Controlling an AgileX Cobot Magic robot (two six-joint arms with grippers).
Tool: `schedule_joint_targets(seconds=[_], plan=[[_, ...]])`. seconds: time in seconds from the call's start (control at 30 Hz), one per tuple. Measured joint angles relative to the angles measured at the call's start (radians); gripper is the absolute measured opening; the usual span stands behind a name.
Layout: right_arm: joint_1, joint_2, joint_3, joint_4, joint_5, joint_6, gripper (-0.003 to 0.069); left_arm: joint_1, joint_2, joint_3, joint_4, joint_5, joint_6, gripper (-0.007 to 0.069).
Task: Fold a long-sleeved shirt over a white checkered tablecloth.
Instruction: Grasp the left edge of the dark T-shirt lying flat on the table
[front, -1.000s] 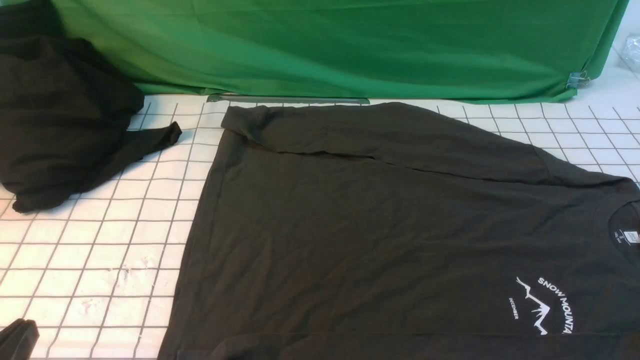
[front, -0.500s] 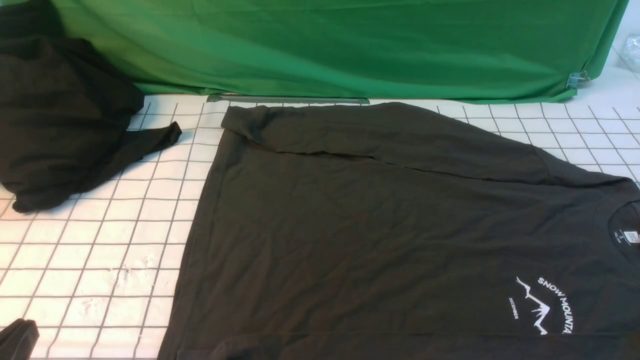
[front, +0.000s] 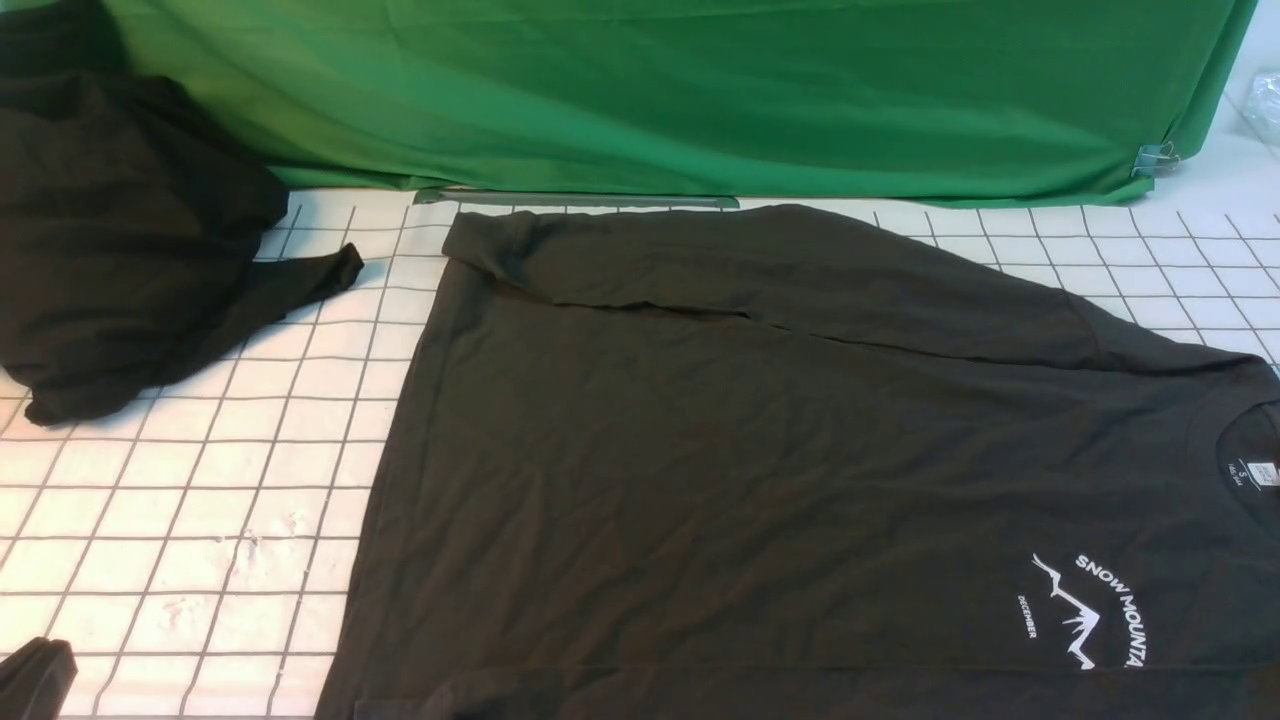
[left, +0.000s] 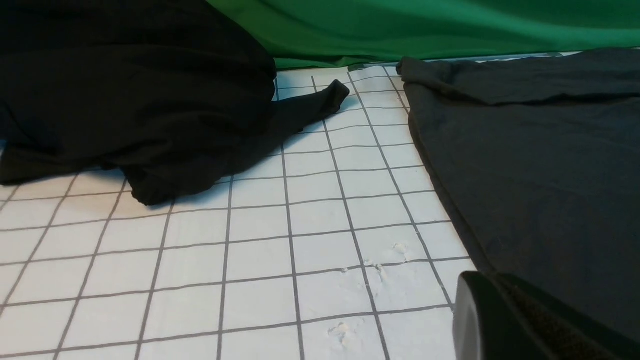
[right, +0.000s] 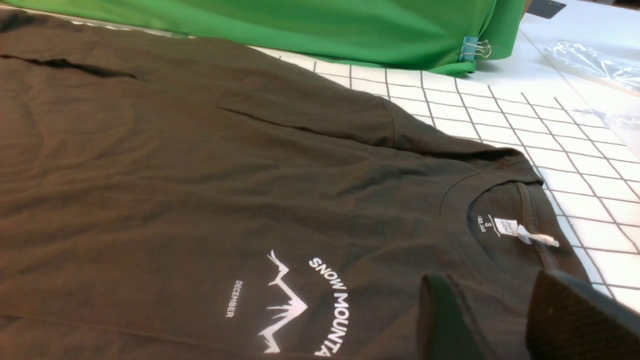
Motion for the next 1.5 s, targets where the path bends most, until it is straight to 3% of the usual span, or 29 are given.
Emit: schedule_joint_targets(seconds=[0.6, 0.67, 0.8, 0.83, 0.87, 1.0, 1.2, 1.3, 1.43, 1.5], plan=[[0.000, 0.000, 0.000, 0.000, -0.018, 0.000, 0.0243, 0.000, 0.000, 0.000, 0.024, 0.000, 0.013, 0.0003], [0.000, 0.000, 0.000, 0.050, -0.035, 0.067, 0.0243, 0.000, 0.000, 0.000, -0.070, -0.004, -0.033, 0.0003], [0.000, 0.000, 0.000, 0.228, -0.083, 0.322, 0.0243, 0.000, 0.000, 0.000, -0.470, -0.011, -0.228, 0.0003], [0.000, 0.000, 0.000, 0.235, -0.086, 0.336, 0.0243, 0.000, 0.000, 0.000, -0.491, -0.011, -0.236, 0.0003], [0.000, 0.000, 0.000, 0.271, -0.099, 0.439, 0.0243, 0.000, 0.000, 0.000, -0.641, -0.014, -0.290, 0.0003], [0.000, 0.000, 0.000, 0.295, -0.114, 0.533, 0.0243, 0.000, 0.000, 0.000, -0.752, -0.022, -0.328, 0.0003], [0.000, 0.000, 0.000, 0.306, -0.128, 0.551, 0.0225, 0.000, 0.000, 0.000, -0.767, -0.084, -0.344, 0.0003], [0.002, 0.000, -0.049, 0.310, -0.110, 0.478, 0.0103, 0.000, -0.001, -0.057, -0.754, -0.107, -0.337, 0.0003], [0.010, 0.026, -0.219, 0.296, -0.088, 0.345, 0.0026, 0.000, 0.061, -0.258, -0.613, -0.077, -0.321, 0.0003], [0.012, 0.109, -0.384, 0.237, 0.009, 0.262, 0.0012, 0.000, 0.209, -0.468, -0.446, 0.072, -0.318, 0.0003]])
